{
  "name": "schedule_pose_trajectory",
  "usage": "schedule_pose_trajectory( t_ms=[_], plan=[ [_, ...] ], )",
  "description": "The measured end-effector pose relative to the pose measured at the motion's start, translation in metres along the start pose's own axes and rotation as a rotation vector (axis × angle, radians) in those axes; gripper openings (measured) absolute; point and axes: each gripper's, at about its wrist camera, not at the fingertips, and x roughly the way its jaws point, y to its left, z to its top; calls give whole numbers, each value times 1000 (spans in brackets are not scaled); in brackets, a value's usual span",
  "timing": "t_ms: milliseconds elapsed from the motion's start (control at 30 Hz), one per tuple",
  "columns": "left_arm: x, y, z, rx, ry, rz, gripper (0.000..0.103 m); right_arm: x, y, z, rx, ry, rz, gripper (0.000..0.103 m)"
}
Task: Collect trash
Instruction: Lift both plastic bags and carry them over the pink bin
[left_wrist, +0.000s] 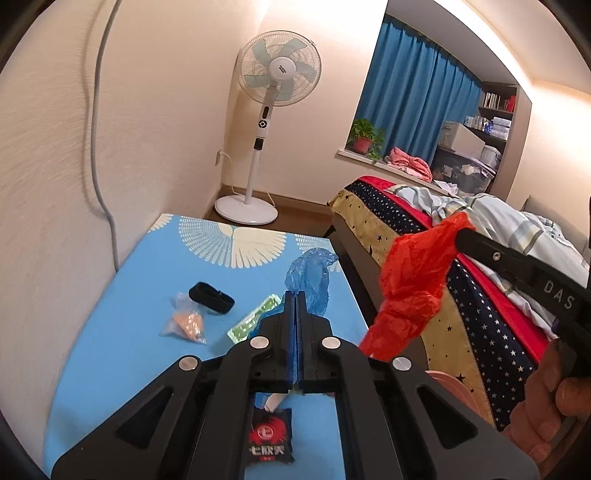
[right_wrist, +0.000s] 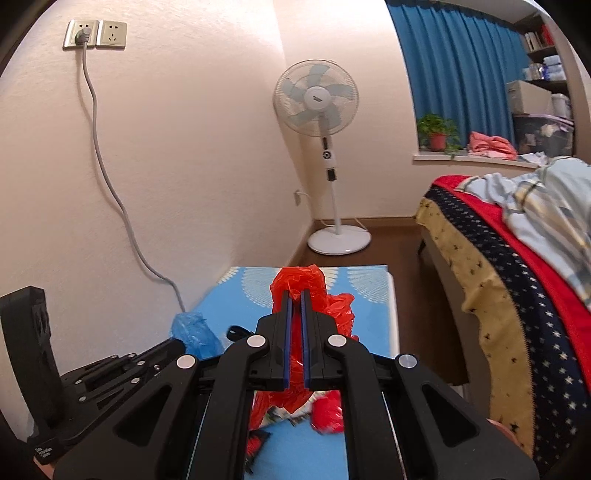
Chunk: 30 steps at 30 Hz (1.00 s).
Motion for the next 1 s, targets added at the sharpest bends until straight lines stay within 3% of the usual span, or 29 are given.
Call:
schedule_pose_trajectory(
  t_ms=[533,1000],
  plan=[
    [-16,-37,-46,5,19,-20,0,-61,-36,-43,-15,-1,-153,5],
    [-3,-76,-64,68,52,-105,0,-83,-84,-63,69,11,-287,5]
  ],
)
